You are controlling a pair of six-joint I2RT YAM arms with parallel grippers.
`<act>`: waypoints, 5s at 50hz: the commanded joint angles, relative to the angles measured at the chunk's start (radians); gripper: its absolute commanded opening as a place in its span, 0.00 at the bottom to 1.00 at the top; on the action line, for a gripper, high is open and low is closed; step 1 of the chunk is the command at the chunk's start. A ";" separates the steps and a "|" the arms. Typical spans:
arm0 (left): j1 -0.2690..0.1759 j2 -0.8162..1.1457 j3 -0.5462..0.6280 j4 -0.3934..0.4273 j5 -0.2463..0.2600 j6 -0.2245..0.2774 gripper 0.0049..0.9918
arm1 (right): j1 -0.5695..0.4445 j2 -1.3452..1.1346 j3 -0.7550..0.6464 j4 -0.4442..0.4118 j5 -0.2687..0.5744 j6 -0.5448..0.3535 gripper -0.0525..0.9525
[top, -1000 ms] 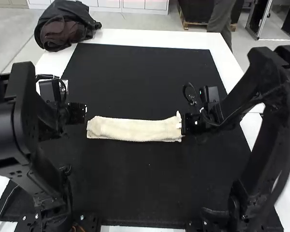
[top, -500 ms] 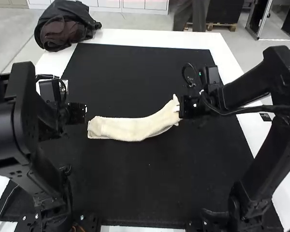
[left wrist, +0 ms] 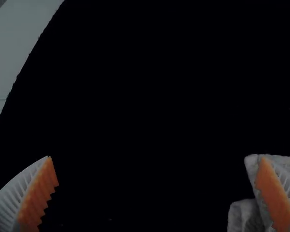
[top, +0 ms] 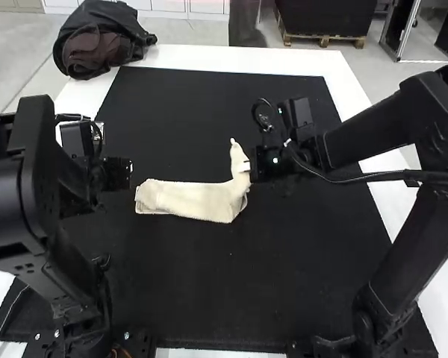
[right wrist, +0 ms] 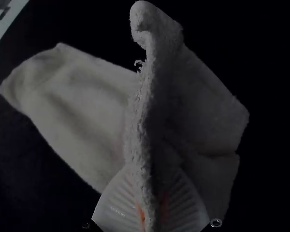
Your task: Fold the towel.
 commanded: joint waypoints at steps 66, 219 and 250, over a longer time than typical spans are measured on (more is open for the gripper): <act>0.204 -0.018 -0.020 0.017 0.022 0.056 0.97 | 0.353 0.482 0.506 0.076 0.049 0.069 0.03; 0.200 -0.077 0.056 -0.056 0.062 0.018 0.97 | 0.311 0.565 0.494 0.383 -0.021 0.134 0.03; 0.013 -0.147 0.286 -0.230 0.055 -0.114 0.97 | 0.105 0.055 0.382 0.248 -0.028 0.184 0.03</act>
